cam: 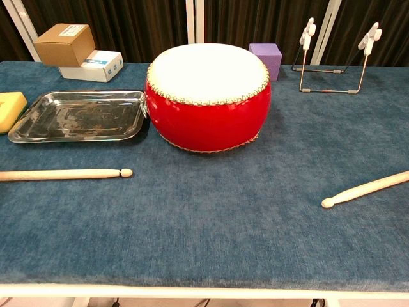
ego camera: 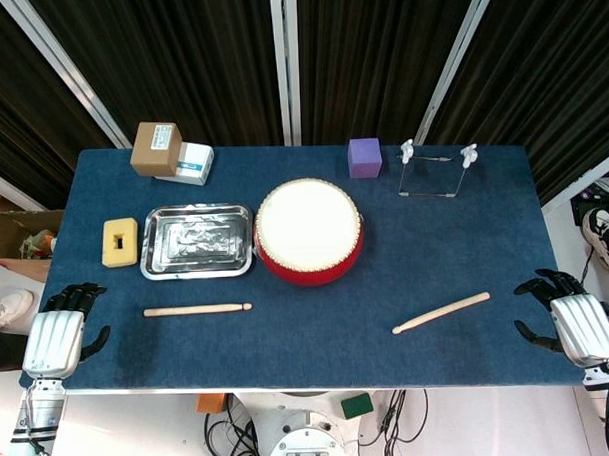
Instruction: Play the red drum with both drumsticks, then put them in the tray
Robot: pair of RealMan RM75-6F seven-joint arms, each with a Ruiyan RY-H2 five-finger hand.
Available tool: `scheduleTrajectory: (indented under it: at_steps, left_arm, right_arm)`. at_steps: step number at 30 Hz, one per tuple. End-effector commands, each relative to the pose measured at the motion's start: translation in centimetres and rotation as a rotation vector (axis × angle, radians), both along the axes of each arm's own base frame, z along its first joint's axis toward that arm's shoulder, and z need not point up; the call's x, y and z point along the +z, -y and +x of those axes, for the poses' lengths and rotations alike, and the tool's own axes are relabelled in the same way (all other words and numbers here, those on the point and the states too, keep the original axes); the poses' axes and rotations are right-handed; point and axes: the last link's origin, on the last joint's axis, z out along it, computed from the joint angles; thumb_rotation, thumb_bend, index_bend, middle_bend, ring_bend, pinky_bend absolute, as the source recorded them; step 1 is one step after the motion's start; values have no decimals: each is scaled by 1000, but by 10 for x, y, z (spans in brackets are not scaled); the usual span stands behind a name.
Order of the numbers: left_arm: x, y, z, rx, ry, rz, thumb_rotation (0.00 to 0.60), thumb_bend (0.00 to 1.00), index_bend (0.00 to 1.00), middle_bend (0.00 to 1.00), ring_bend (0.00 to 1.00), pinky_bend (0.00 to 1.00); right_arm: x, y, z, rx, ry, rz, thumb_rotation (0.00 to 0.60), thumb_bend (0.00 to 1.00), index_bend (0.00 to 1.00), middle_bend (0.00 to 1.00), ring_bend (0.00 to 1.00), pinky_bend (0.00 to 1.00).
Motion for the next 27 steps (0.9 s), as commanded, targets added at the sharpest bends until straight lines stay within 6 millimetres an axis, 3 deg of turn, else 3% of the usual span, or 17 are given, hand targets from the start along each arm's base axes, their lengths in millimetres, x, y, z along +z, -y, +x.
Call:
scheduleTrajectory:
  at_steps: [1, 5, 13, 17, 27]
  left_arm:
    - [-4, -4, 3, -8, -6, -17, 600, 266, 283, 254, 202, 319]
    - [-16, -11, 13, -38, -18, -49, 600, 275, 300, 280, 214, 321]
    - [-66, -41, 40, -86, -114, -167, 600, 312, 359, 316, 230, 333]
    - [-88, -52, 42, -46, -141, -189, 600, 315, 373, 312, 230, 339]
    - [-115, -51, 41, 54, -185, -205, 600, 313, 400, 320, 248, 351]
  right_arm:
    - [0, 3, 1, 3, 1, -4, 600, 212, 412, 410, 190, 261]
    - [4, 8, 4, 14, 2, -16, 600, 211, 408, 409, 190, 261]
    - [8, 12, 7, 25, 4, -22, 600, 211, 398, 408, 190, 261]
    - [9, 12, 2, 4, 6, -21, 600, 211, 398, 407, 187, 261]
    - [5, 16, -1, -11, 12, -8, 600, 211, 385, 406, 178, 259]
